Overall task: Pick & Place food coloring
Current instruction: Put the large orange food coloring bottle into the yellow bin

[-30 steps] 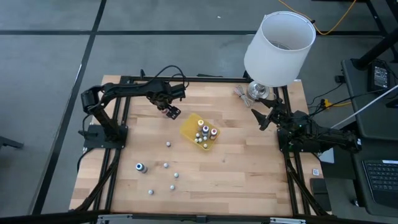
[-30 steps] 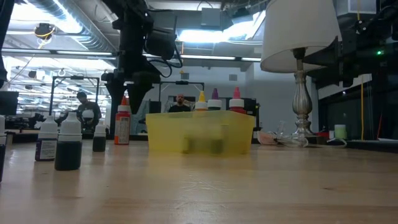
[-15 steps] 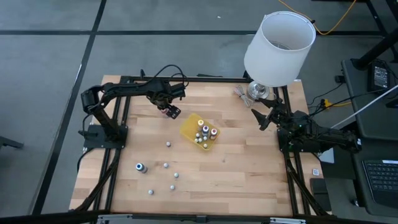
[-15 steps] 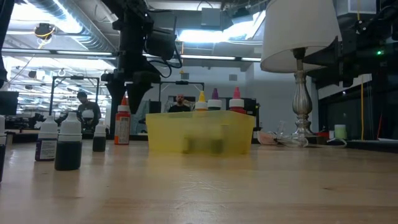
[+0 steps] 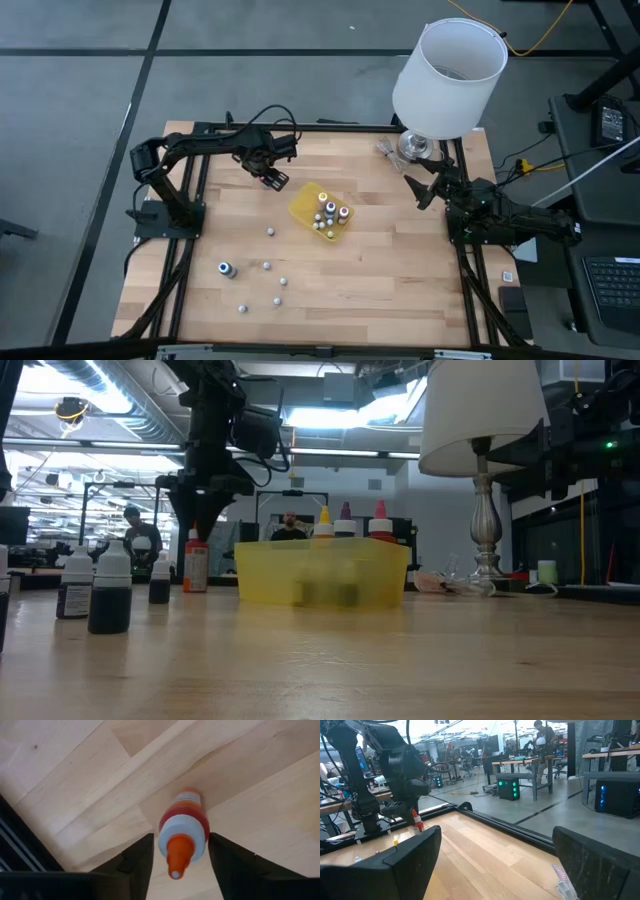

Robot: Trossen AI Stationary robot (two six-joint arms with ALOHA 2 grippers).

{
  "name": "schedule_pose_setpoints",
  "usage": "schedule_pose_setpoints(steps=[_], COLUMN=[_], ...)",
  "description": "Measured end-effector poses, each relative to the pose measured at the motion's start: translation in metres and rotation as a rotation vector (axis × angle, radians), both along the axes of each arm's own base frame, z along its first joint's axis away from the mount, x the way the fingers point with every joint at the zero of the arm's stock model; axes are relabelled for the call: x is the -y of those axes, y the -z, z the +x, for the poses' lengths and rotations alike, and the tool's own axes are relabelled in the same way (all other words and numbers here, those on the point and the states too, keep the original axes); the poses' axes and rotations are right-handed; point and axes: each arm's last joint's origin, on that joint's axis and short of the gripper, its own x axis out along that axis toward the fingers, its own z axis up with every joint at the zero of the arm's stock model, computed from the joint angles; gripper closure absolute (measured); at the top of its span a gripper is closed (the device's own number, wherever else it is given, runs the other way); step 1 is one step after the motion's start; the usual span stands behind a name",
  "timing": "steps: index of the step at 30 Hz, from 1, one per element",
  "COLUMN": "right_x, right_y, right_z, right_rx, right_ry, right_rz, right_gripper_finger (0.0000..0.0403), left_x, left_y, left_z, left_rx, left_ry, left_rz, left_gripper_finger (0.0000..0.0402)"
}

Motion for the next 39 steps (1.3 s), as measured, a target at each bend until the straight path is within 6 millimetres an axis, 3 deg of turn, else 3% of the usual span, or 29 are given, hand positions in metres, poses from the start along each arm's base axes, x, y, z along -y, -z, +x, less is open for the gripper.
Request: schedule_pose_setpoints(steps=[9,17,27,39], right_x=[0.0,0.0,0.0,0.0], right_y=[0.0,0.0,0.0,0.0], right_z=[0.0,0.0,0.0,0.0], right_rx=[0.0,0.0,0.0,0.0], right_ry=[0.0,0.0,0.0,0.0], right_rz=[0.0,0.0,0.0,0.0], right_gripper_finger=[0.0022,0.0022,0.0022,0.0022], left_x=[0.0,0.001,0.001,0.019], left_y=[0.0,-0.005,-0.053,-0.107], left_z=[0.0,-0.002,0.0,0.019], left_rx=[0.004,0.027,0.207,0.367], left_ry=[0.0,-0.002,0.012,0.142], left_rz=[-0.004,-0.017,0.021,0.093], left_gripper_finger=[0.0288,0.0285,0.0288,0.0289])
